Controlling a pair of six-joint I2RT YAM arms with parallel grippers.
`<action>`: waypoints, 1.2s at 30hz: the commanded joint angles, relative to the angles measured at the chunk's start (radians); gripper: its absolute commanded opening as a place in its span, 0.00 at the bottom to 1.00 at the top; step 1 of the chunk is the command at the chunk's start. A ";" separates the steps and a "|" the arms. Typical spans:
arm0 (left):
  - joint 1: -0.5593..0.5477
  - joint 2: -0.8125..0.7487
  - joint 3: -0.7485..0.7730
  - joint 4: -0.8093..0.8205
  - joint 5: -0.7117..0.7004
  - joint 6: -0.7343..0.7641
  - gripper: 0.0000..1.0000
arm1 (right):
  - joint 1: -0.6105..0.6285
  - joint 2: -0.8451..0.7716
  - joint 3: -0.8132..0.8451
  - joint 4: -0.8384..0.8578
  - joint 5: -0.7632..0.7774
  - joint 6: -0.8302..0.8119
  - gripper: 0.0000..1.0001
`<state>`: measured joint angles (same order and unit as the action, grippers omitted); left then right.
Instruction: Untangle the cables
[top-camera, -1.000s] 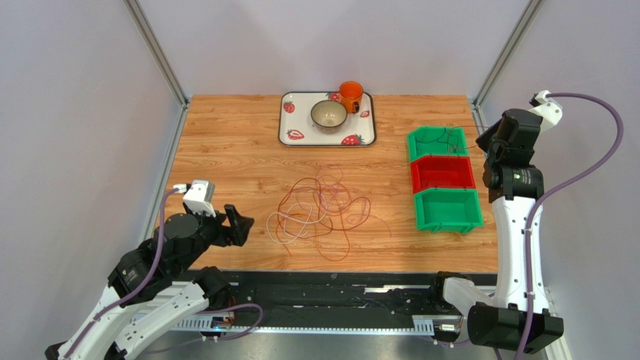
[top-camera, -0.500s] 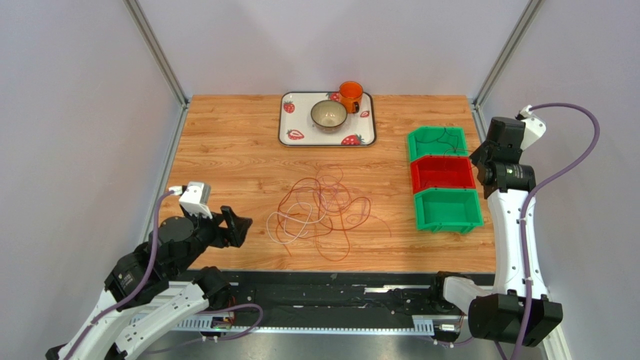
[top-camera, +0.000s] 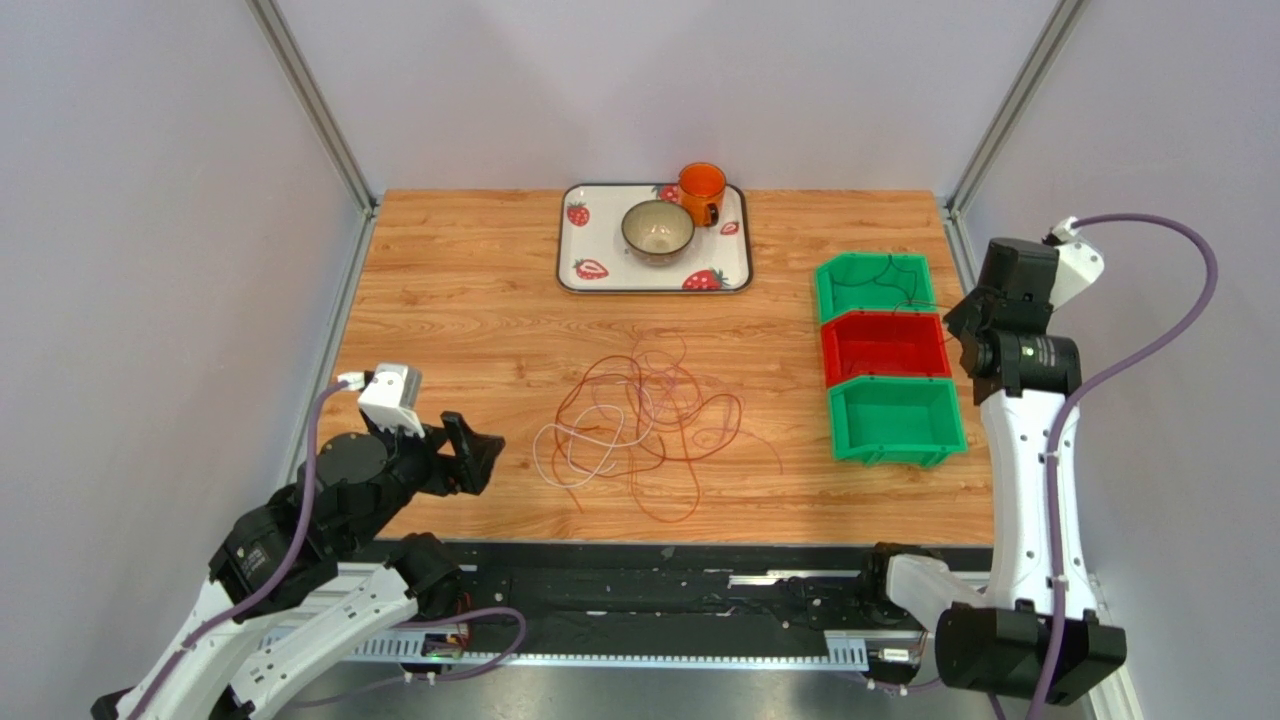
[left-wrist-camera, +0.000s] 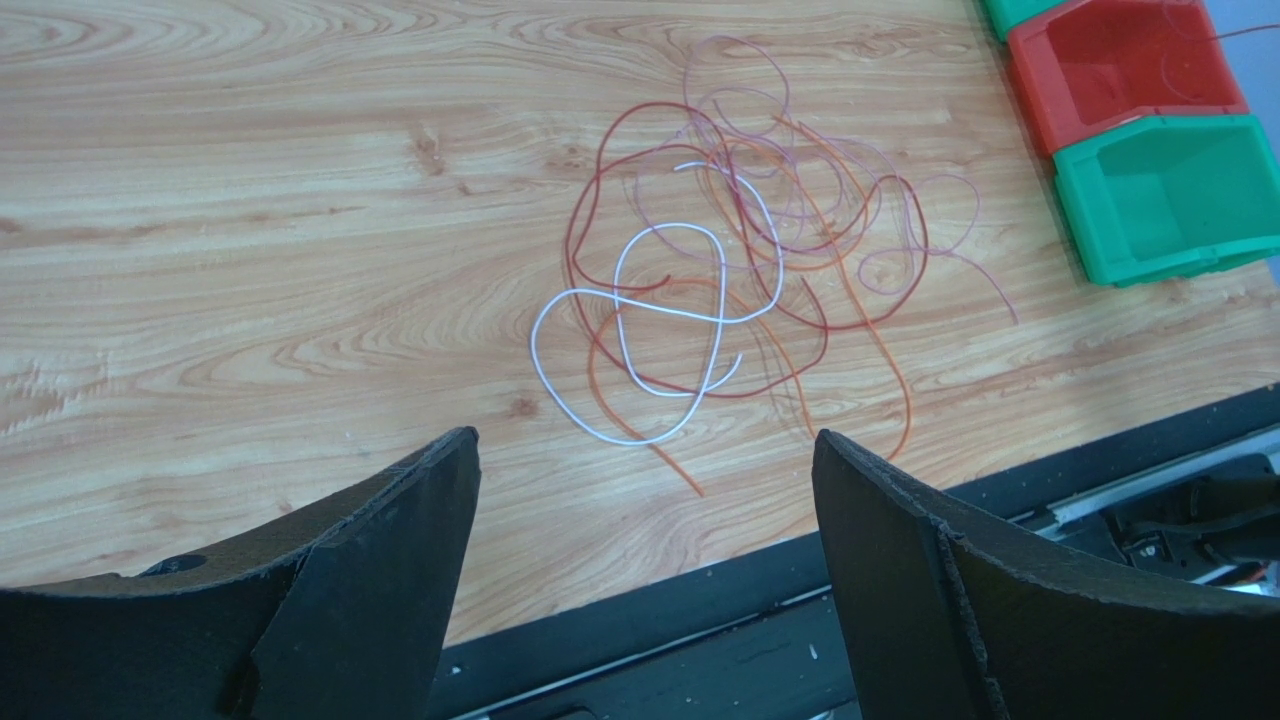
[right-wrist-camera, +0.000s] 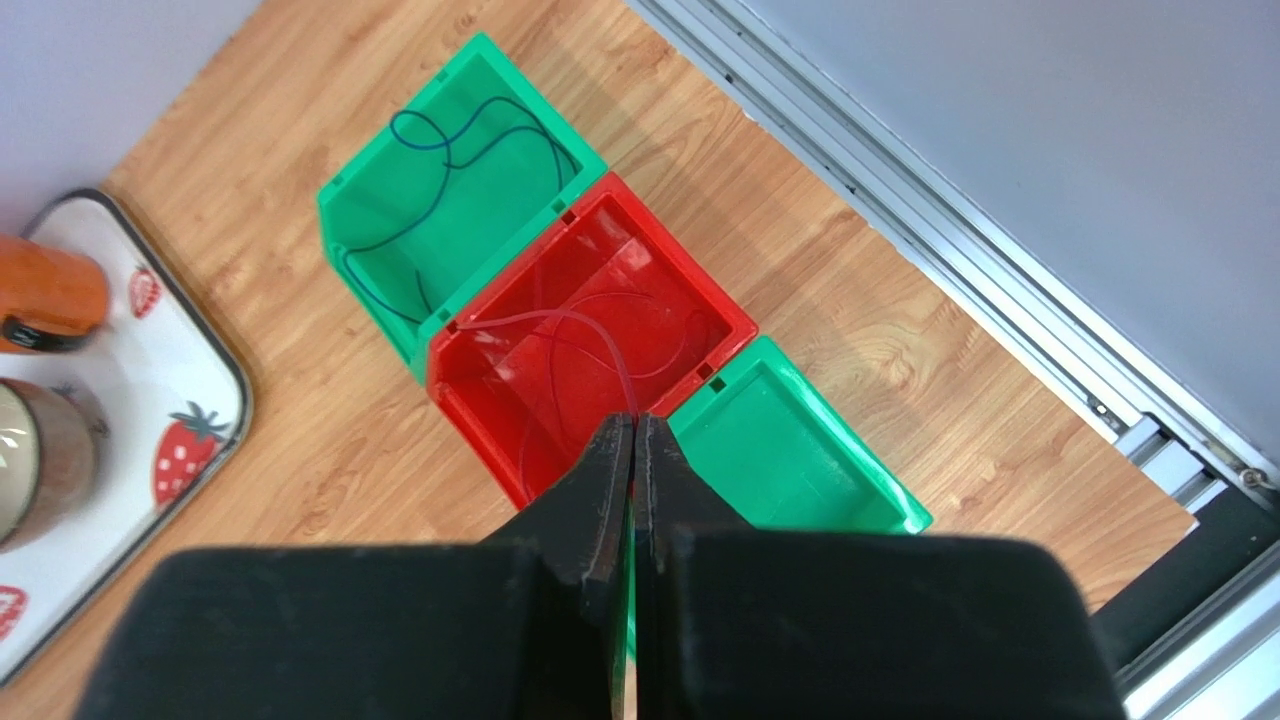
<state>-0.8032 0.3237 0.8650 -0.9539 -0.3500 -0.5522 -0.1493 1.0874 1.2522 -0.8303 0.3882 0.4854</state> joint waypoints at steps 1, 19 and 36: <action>-0.001 0.006 0.000 0.012 -0.003 0.005 0.89 | -0.004 -0.084 0.027 -0.052 0.020 0.058 0.00; -0.002 -0.015 -0.003 0.012 -0.007 0.002 0.89 | -0.004 0.129 0.006 0.080 -0.009 0.075 0.00; -0.001 0.011 -0.004 0.015 -0.018 0.008 0.89 | -0.090 0.456 0.006 0.273 -0.246 0.002 0.00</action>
<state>-0.8036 0.3153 0.8646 -0.9535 -0.3576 -0.5522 -0.2371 1.5066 1.2331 -0.6205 0.1898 0.5018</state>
